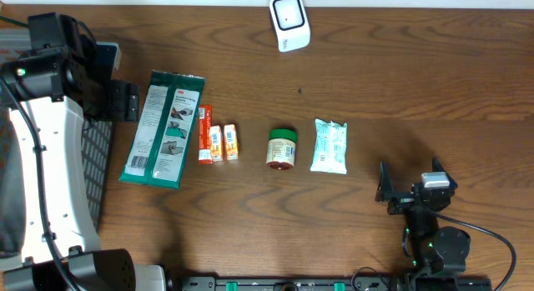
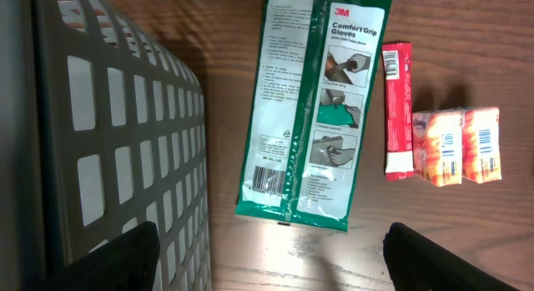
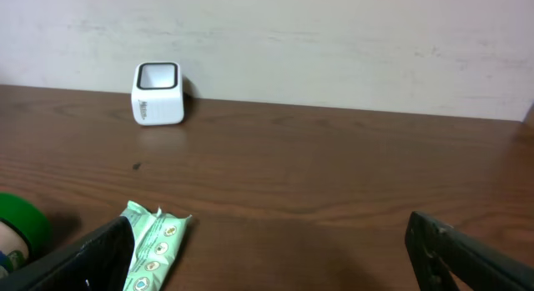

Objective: Scan the item barcode

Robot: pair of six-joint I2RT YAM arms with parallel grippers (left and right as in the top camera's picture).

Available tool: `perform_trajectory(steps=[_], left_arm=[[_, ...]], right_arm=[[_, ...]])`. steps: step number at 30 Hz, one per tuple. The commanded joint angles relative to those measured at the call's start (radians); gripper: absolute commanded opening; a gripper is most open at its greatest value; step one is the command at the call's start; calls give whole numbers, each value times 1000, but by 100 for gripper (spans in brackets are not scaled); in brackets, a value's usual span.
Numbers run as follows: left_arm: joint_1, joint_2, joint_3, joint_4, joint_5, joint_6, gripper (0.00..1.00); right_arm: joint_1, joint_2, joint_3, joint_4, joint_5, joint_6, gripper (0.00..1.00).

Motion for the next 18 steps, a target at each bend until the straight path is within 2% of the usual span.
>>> perform_trajectory(steps=[1,13,14,16,18], left_arm=[[4,-19,1,0,13,3,86],[4,-19,1,60,25,2,87],[4,-19,1,62,48,-16,87],[4,-19,1,39,140,-155,87],[4,-19,-2,14,201,-229,86]], right_arm=[[2,-5,-1,-4,1,12,99],[2,-5,-1,-4,1,12,99],[2,-5,-1,-4,1,12,99],[2,-5,-1,-4,1,12,99],[2,-5,-1,-4,1,12,99]])
